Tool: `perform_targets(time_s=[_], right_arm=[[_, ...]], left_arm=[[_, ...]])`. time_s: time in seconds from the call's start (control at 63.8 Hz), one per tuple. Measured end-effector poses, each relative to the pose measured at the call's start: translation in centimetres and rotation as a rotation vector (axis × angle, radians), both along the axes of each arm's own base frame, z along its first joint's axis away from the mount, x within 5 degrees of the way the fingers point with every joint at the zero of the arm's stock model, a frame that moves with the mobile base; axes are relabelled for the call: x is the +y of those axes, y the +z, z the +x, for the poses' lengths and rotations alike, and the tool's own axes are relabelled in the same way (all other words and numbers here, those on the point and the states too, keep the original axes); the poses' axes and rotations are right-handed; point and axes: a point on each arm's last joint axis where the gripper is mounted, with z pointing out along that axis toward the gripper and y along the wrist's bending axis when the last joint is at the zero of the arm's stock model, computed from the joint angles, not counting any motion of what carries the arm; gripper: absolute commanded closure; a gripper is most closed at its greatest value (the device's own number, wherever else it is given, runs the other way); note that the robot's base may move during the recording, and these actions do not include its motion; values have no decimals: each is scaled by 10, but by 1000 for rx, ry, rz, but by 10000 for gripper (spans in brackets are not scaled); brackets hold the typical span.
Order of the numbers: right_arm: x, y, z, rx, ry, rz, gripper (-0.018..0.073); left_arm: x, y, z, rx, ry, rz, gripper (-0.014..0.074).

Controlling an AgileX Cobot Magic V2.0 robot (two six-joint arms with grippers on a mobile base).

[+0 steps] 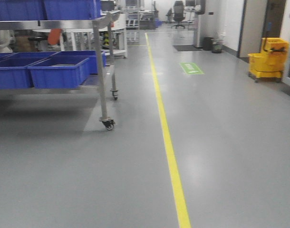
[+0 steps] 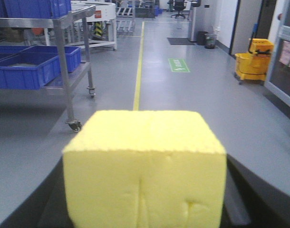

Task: Place yellow foam block on left shelf second layer
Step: 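Drive the base along the aisle past the bin shelves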

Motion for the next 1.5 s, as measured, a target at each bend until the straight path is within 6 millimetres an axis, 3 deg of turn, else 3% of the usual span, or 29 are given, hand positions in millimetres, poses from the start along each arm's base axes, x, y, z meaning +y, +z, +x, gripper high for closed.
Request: perform_targets(time_s=[1.505], right_arm=[[0,0,0,2,0,0,96]], left_arm=[[0,0,0,0,0,0,472]])
